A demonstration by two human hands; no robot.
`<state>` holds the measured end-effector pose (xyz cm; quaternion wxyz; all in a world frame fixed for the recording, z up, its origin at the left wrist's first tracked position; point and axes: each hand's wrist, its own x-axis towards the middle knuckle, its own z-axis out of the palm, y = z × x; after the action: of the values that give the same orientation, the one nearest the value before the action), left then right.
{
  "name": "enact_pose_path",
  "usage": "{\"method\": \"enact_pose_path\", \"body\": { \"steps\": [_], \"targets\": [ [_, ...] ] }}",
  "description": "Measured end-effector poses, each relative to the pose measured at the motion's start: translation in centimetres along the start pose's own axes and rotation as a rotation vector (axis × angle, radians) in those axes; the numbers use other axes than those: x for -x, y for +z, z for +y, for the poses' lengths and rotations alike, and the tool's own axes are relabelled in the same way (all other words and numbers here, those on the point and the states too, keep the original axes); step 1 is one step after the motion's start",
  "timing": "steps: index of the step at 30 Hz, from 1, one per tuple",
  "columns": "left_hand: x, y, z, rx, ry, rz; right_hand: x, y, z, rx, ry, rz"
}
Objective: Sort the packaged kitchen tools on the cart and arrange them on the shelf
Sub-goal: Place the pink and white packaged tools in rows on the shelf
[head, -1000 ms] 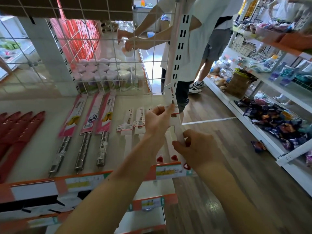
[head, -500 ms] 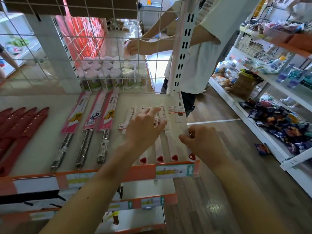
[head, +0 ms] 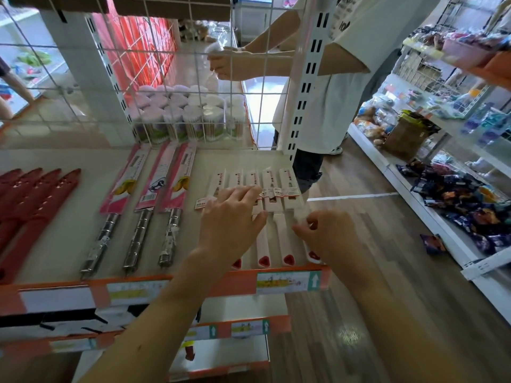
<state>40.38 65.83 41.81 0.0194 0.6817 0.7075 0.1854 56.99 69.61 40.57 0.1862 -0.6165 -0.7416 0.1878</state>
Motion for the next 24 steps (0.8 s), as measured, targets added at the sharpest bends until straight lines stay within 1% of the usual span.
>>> {"method": "enact_pose_path", "body": {
  "steps": [4, 10, 14, 18, 21, 24],
  "targets": [
    [0.0, 0.5, -0.2, 0.014, -0.007, 0.008, 0.5, 0.7, 0.1, -0.010, -0.017, -0.001],
    [0.2, 1.0, -0.5, 0.026, -0.018, -0.006, 0.6, 1.0, 0.1, 0.149, -0.077, 0.031],
    [0.4, 0.8, -0.7, 0.053, -0.026, -0.014, 0.9, 0.9, -0.1, 0.205, -0.094, 0.003],
    [0.7, 0.6, -1.1, 0.042, -0.026, -0.018, 1.1, 0.3, -0.7, 0.179, -0.108, -0.025],
    [1.0, 0.3, -1.7, 0.035, -0.051, -0.049, 1.4, -0.5, -1.1, 0.100, -0.120, -0.032],
    [1.2, -0.2, -2.6, 0.041, -0.067, -0.021, 0.9, -0.7, -1.7, 0.191, -0.222, 0.035]
  ]
}}
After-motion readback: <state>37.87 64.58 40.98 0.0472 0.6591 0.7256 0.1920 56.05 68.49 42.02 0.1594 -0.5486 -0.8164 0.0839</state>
